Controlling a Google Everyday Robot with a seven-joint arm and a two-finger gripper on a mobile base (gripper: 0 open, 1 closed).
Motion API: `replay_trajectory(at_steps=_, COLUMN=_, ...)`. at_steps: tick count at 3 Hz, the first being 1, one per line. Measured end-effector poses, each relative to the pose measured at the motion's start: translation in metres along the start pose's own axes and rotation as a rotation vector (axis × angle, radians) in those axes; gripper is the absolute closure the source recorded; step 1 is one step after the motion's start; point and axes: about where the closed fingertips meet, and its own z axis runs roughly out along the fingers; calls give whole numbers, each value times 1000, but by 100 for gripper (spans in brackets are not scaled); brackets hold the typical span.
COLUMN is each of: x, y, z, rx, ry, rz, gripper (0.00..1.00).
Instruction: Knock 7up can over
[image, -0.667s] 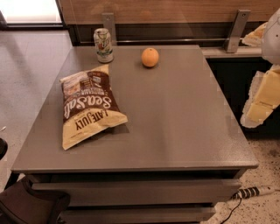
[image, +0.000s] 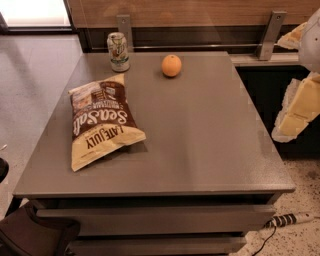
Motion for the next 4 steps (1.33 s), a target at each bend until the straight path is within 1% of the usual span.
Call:
replay_trajectory(at_steps=1, x=-7, y=-16, z=17, rx=78, ry=-94, rz=86, gripper=0)
replay_trajectory(at_steps=2, x=-26, y=-30, z=44, rx=139, ry=-275, rz=198, gripper=0)
replay_trajectory(at_steps=3, x=-56, y=-61, z=61, rx=178, ry=-468, rz=253, gripper=0)
replay_trajectory(at_steps=4, x=-91, y=-102, z=62, rx=253, ry=-670, rz=299, gripper=0)
